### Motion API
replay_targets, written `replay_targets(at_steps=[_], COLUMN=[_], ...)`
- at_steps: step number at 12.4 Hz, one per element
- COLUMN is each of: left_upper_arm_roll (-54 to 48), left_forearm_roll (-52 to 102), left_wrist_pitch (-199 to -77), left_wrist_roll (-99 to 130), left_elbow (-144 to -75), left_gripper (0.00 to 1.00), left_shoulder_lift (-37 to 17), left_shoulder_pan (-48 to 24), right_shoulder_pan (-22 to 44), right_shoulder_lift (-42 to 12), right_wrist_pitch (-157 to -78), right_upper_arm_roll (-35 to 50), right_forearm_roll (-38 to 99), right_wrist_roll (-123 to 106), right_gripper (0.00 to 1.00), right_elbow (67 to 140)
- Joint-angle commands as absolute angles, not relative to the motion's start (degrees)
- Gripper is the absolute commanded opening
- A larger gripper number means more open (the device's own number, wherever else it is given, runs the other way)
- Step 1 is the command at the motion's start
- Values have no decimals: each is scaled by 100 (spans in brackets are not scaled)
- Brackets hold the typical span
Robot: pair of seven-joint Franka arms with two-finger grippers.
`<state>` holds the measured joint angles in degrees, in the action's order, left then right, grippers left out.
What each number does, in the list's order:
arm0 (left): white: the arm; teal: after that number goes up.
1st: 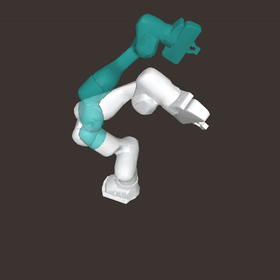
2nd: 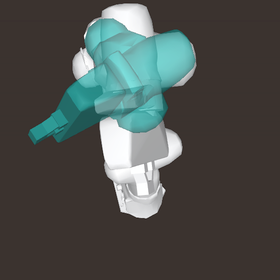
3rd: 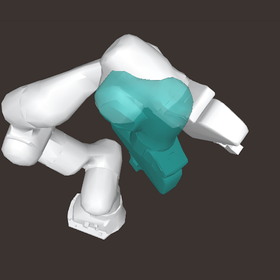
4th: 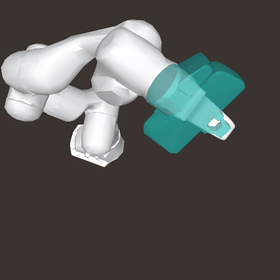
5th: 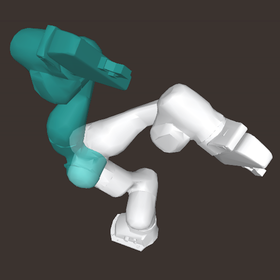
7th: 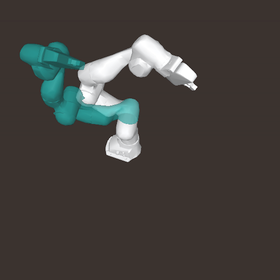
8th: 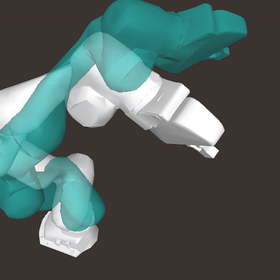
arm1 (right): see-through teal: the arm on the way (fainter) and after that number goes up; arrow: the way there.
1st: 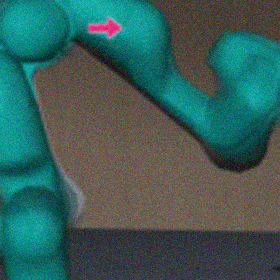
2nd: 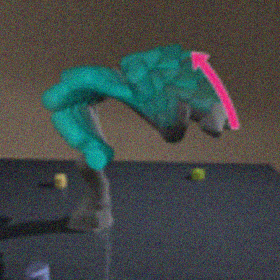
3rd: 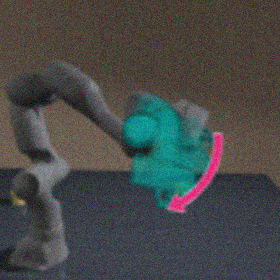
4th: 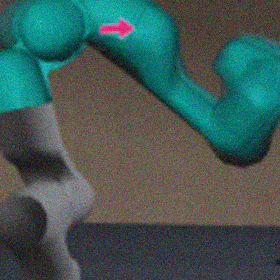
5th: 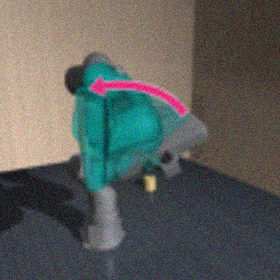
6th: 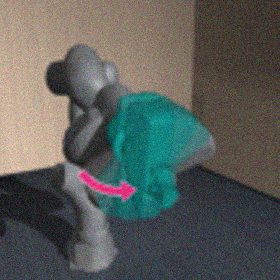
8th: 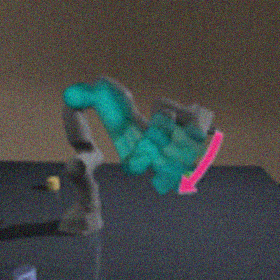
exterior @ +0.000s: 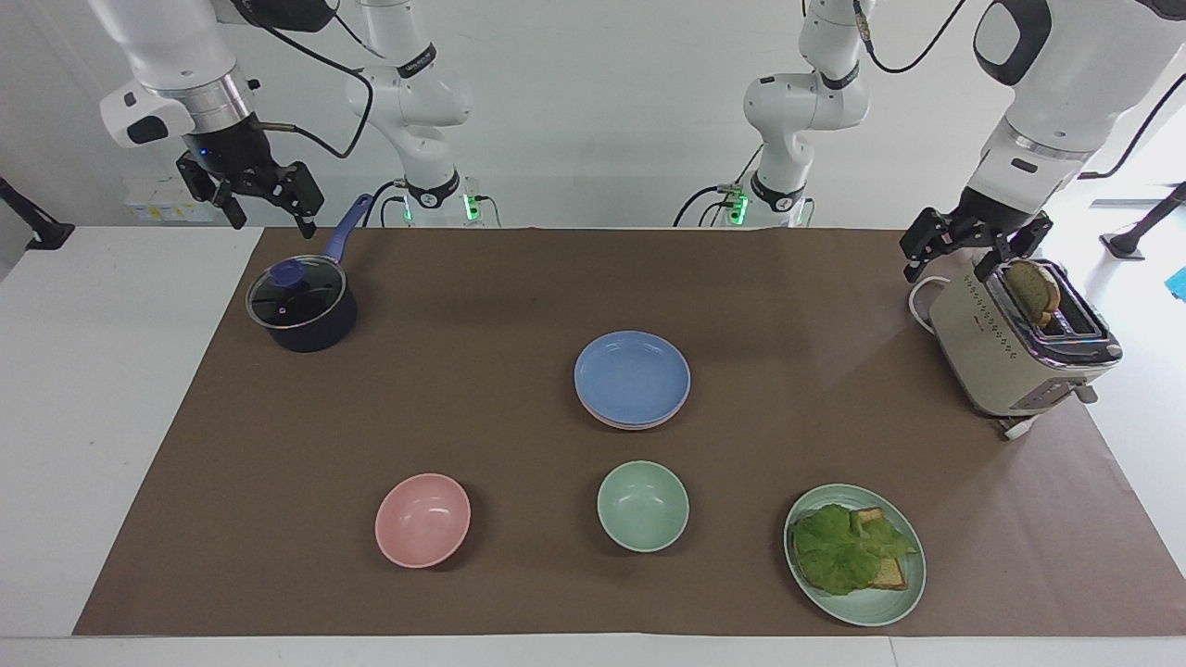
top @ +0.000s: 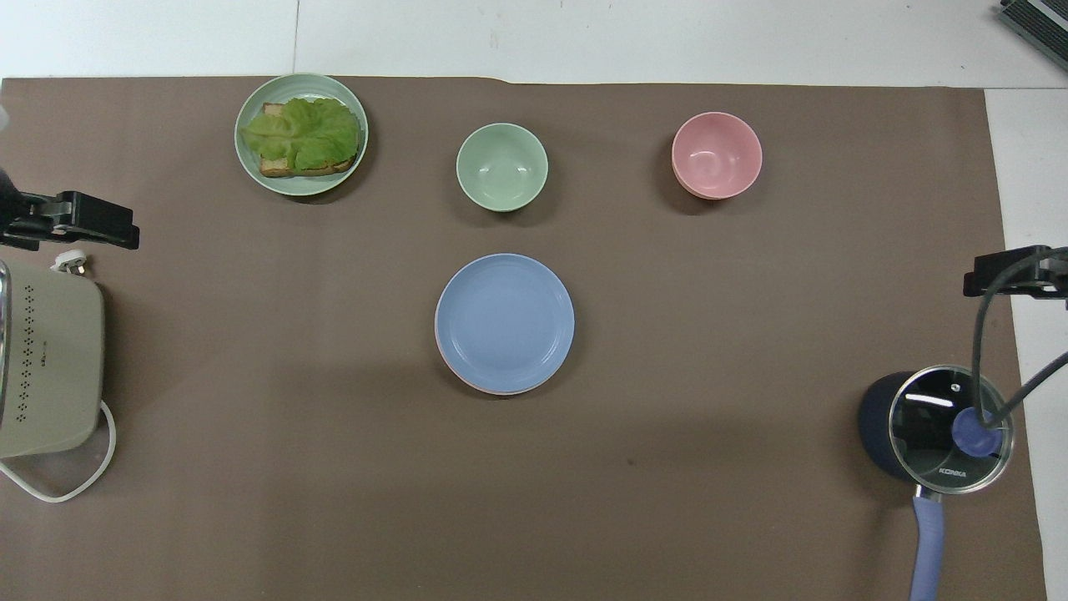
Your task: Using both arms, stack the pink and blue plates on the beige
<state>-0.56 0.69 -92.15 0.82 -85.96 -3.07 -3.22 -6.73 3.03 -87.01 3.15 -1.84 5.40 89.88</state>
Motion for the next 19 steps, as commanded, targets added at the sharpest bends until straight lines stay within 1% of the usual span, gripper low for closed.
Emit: replay_targets(at_steps=[1,4,12,16,19], left_upper_arm_roll=[-97,-88,-88,-88,-88], left_forearm_roll=[0,0,0,0,0], left_wrist_pitch=[-9158,-9150,-9158,-9158,-9158], left_wrist_roll=[18,18,18,18,18], left_elbow=[-8648,-8648,-8648,-8648,-8648], left_gripper=[100,100,100,100,100], left_shoulder_lift=[-255,-255,-255,-255,-255], left_shoulder_pan=[-272,-272,-272,-272,-272], right_shoulder_pan=[-650,-598,-519,-492,-308], right_shoulder_lift=[9,-88,-79,0,245], right_wrist_pitch=[-8455,-8376,-8420,-8402,-8490], right_upper_arm_roll=[404,431,431,466,475], right_forearm_roll=[-404,-395,-325,-290,-325], right_wrist_roll=[422,431,475,510,649], right_gripper=[100,100,100,100,100], right_elbow=[8561,8359,8402,8552,8938])
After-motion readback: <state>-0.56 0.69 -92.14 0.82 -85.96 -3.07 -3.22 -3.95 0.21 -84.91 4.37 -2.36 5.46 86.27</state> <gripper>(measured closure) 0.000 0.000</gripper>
